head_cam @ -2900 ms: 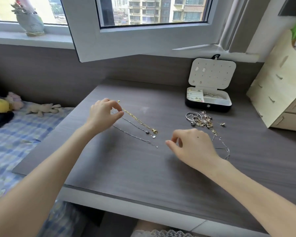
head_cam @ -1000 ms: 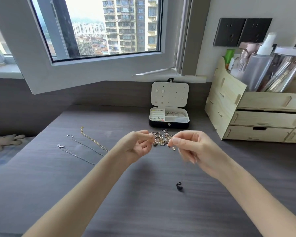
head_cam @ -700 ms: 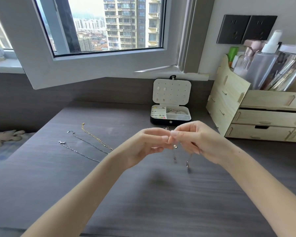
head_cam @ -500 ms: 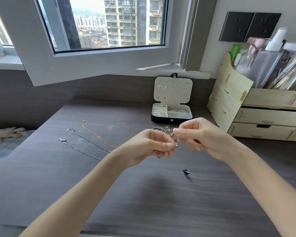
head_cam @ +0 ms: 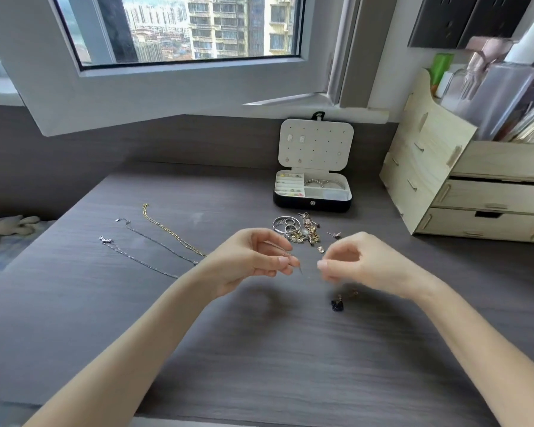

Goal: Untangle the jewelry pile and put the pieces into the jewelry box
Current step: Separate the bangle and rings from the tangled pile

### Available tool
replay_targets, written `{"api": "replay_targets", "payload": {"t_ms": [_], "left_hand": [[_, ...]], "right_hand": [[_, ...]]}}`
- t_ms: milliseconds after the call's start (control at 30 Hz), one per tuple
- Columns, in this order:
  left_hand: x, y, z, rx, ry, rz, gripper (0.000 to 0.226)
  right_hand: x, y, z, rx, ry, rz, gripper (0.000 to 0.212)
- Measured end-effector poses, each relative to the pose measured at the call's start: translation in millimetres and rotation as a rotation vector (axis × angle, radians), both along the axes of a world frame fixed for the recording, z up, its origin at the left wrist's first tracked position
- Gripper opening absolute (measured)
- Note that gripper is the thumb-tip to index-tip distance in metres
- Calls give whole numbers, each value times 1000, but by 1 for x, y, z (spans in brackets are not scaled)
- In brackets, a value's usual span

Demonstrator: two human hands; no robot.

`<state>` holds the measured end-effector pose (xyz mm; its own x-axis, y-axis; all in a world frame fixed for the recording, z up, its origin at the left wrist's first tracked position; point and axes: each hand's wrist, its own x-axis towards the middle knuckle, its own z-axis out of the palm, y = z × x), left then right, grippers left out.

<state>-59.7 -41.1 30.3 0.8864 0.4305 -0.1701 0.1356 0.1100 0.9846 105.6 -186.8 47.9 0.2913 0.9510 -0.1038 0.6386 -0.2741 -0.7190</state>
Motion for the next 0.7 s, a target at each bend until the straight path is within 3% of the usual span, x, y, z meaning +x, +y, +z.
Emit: {"api": "replay_targets", "payload": {"t_ms": [67, 167, 333, 533, 600, 700], "left_hand": [[5, -3, 0, 47, -19, -2, 21], [12, -5, 0, 77, -26, 6, 27], [13, -5, -6, 57, 17, -2, 40], [16, -6, -13, 158, 131, 7, 36], [17, -5, -12, 121, 130, 0, 31], [17, -4, -12, 65, 113, 8, 22]], "right_hand": [[-8, 4, -5, 109, -140, -40, 14], [-20, 12, -9, 219, -83, 29, 13], [-24, 18, -21, 302, -30, -60, 12], [-31, 18, -34, 397, -270, -165, 7], [-28, 16, -28, 394, -131, -201, 10], [-23, 15, -19, 352, 241, -238, 13]]}}
